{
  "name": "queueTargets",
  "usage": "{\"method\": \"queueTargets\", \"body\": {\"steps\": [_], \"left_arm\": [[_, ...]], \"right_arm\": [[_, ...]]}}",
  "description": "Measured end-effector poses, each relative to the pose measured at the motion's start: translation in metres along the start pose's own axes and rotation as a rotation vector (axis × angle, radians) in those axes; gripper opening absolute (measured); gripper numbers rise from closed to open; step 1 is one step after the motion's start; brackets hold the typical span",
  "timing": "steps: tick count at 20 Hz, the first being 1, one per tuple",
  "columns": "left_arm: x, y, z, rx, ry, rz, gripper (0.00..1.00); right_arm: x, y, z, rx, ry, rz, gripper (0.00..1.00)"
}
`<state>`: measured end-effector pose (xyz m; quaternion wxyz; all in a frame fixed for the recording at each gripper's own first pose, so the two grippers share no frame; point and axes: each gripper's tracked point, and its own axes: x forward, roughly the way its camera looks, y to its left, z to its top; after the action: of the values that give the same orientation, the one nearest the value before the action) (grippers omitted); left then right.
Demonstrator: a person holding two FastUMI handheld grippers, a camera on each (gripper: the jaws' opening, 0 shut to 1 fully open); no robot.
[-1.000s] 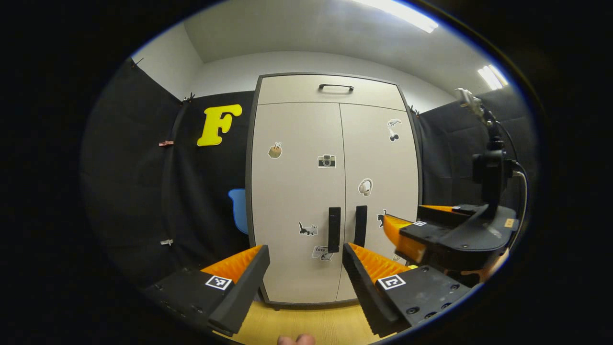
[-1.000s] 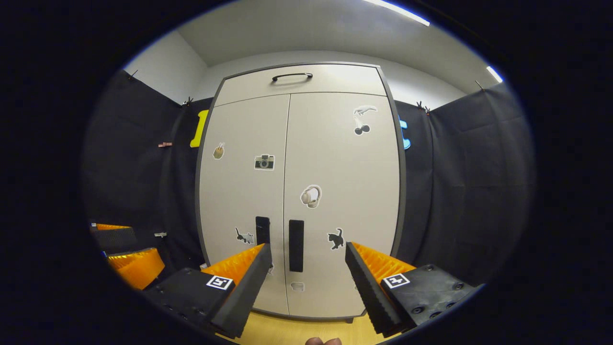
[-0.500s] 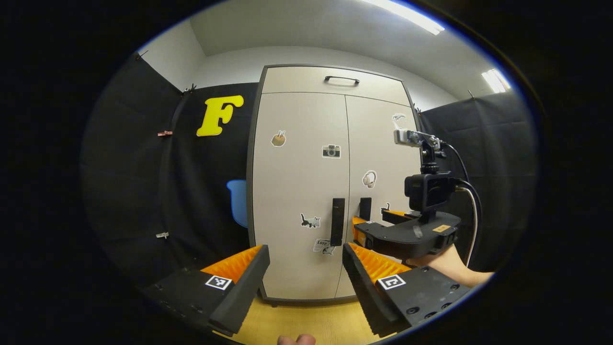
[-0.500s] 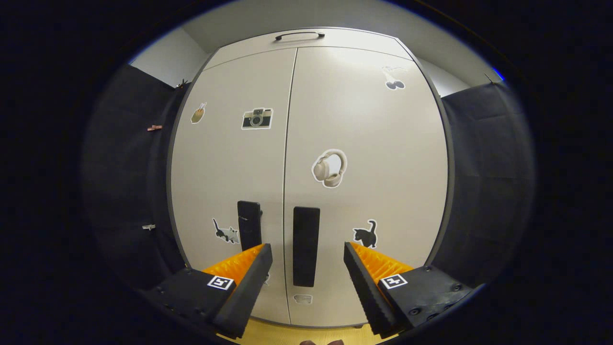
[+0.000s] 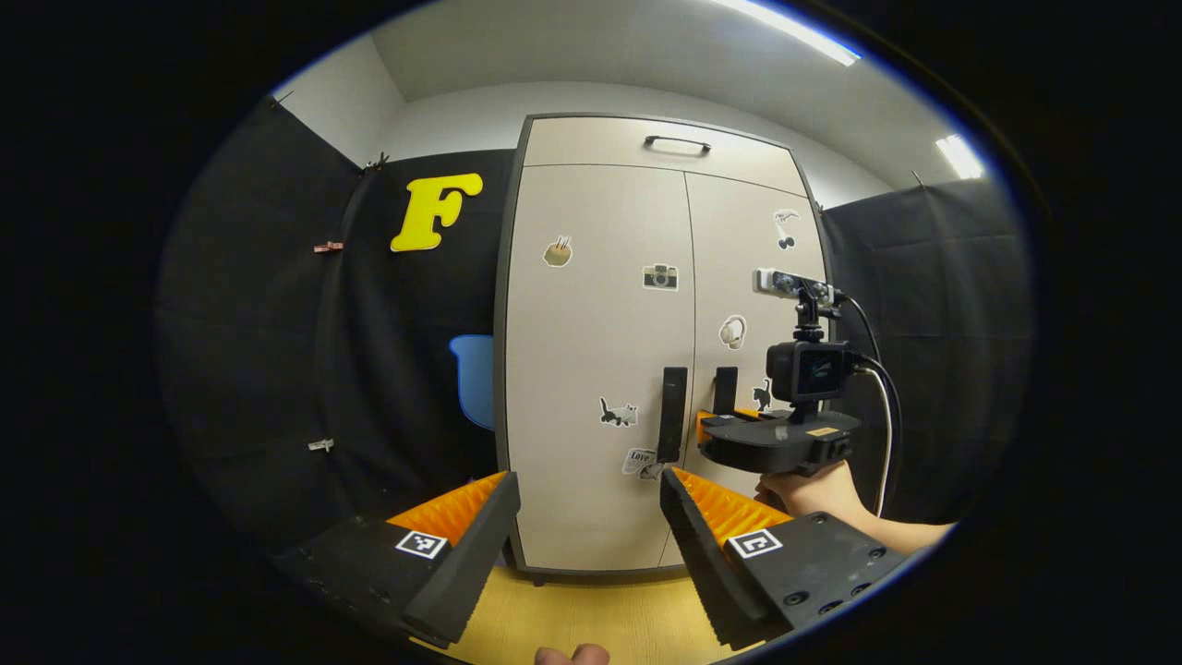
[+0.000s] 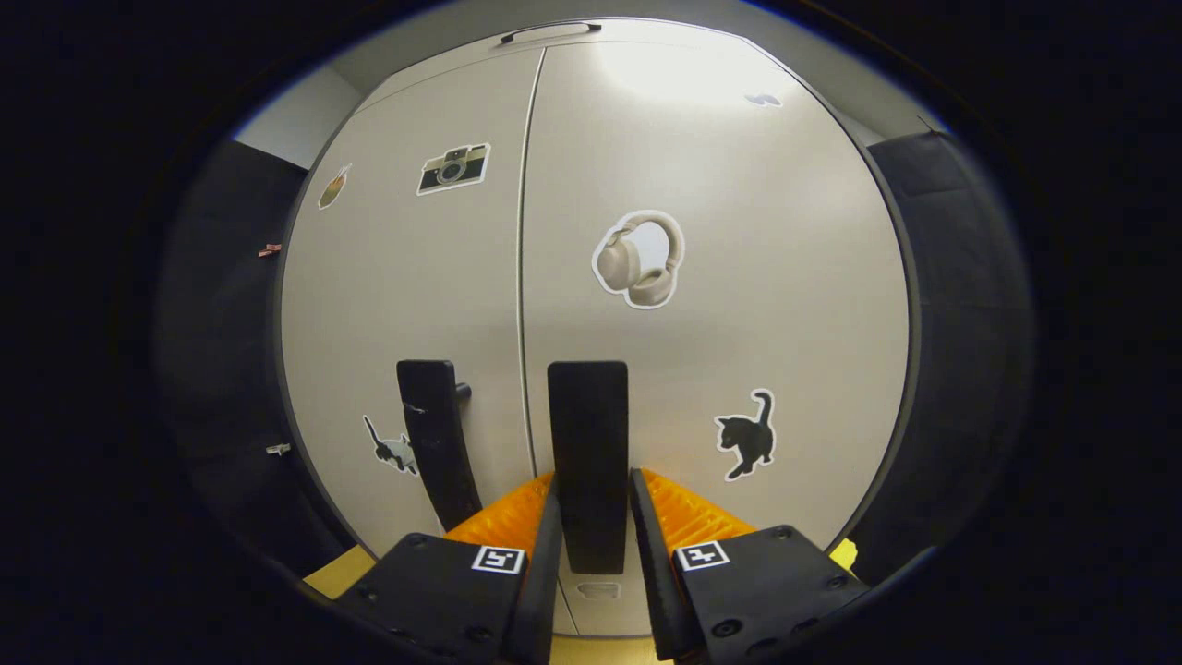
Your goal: Open the right door of the double-door shoe cabinet with the right hand, and open the left door with the left hand.
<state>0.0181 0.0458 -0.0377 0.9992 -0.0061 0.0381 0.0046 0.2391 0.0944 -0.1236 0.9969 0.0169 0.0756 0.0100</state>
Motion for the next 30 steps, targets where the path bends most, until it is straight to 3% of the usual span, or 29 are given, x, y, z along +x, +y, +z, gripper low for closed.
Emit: {"method": "queueTargets", "body": {"steps": [2, 3, 5, 9, 15, 25, 30], "left_arm": [[-0.002, 0.0, 0.0, -0.001, -0.003, 0.0, 0.95], [-0.002, 0.001, -0.001, -0.002, -0.002, 0.0, 0.95], [-0.004, 0.002, -0.001, -0.007, -0.002, 0.006, 0.95], [-0.011, 0.005, -0.002, -0.016, 0.001, 0.022, 0.95], [-0.028, 0.004, 0.002, -0.012, -0.007, 0.042, 0.95], [-0.043, 0.003, 0.004, -0.002, -0.004, 0.075, 0.95], [-0.043, -0.006, 0.005, -0.001, -0.005, 0.075, 0.95]], "right_arm": [[-0.005, 0.003, 0.006, -0.038, -0.008, -0.014, 0.44], [-0.002, 0.002, 0.0, -0.037, 0.0, -0.014, 0.35], [-0.002, 0.002, 0.0, -0.016, 0.004, -0.017, 0.3], [-0.001, 0.003, 0.0, 0.019, 0.0, 0.007, 0.3], [-0.007, 0.002, 0.002, 0.014, -0.017, -0.004, 0.13], [-0.042, -0.005, 0.01, 0.052, -0.029, 0.122, 0.13], [-0.052, -0.013, 0.013, 0.045, -0.046, 0.139, 0.13]]}}
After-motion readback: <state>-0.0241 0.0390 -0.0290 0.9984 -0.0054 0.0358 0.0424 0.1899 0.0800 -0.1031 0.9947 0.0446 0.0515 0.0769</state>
